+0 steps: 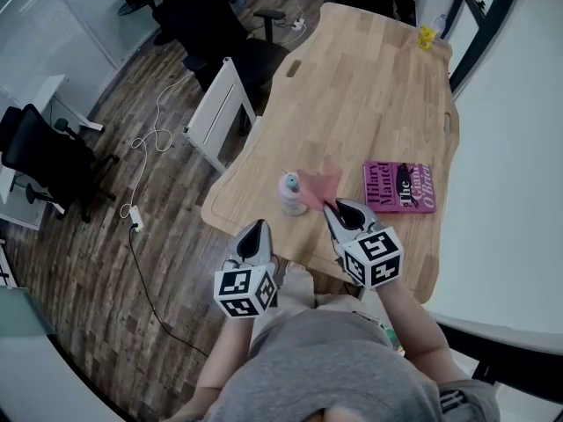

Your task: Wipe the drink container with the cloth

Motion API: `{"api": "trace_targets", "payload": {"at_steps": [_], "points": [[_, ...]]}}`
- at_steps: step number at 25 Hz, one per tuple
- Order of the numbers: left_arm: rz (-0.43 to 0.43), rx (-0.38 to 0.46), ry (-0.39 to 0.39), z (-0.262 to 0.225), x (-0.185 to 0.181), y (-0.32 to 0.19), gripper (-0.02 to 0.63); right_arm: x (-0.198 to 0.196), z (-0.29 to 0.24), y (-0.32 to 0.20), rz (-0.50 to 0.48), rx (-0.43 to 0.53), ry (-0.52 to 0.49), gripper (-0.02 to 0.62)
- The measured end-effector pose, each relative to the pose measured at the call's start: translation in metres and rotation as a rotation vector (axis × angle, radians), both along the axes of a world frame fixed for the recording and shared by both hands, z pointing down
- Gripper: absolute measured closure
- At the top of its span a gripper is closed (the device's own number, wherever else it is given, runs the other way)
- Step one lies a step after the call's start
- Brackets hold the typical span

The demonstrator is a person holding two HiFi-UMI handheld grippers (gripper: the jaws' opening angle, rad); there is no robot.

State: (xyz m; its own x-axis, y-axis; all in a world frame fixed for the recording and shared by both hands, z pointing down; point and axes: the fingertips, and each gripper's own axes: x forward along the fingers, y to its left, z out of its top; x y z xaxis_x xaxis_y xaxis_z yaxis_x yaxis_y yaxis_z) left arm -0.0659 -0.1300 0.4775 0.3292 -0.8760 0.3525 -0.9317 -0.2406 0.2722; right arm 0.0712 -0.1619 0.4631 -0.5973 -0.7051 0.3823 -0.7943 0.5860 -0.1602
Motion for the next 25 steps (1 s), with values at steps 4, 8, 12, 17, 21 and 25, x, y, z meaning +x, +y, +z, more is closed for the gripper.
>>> {"api": "trace_targets", "payload": {"at_steps": [4, 8, 12, 17, 21, 25], "points": [[-0.002, -0.003, -0.004, 0.001, -0.001, -0.001, 0.606, -0.005, 0.009, 0.002, -0.019, -0.03, -0.007, 0.563], [-0.006, -0.005, -0.006, 0.001, -0.002, -0.003, 0.606, -0.01, 0.02, 0.004, -0.035, -0.06, -0.01, 0.564], [-0.01, -0.008, -0.007, 0.002, -0.003, -0.006, 0.606, -0.014, 0.031, 0.003, -0.048, -0.086, 0.001, 0.563], [-0.014, -0.016, -0.007, 0.005, -0.006, -0.01, 0.606, -0.018, 0.047, -0.002, -0.059, -0.123, 0.018, 0.564], [-0.015, -0.022, -0.006, 0.007, -0.006, -0.013, 0.606, -0.019, 0.06, -0.007, -0.063, -0.155, 0.026, 0.563], [-0.017, -0.027, -0.006, 0.009, -0.006, -0.016, 0.606, -0.021, 0.07, -0.009, -0.075, -0.182, 0.04, 0.563]]}}
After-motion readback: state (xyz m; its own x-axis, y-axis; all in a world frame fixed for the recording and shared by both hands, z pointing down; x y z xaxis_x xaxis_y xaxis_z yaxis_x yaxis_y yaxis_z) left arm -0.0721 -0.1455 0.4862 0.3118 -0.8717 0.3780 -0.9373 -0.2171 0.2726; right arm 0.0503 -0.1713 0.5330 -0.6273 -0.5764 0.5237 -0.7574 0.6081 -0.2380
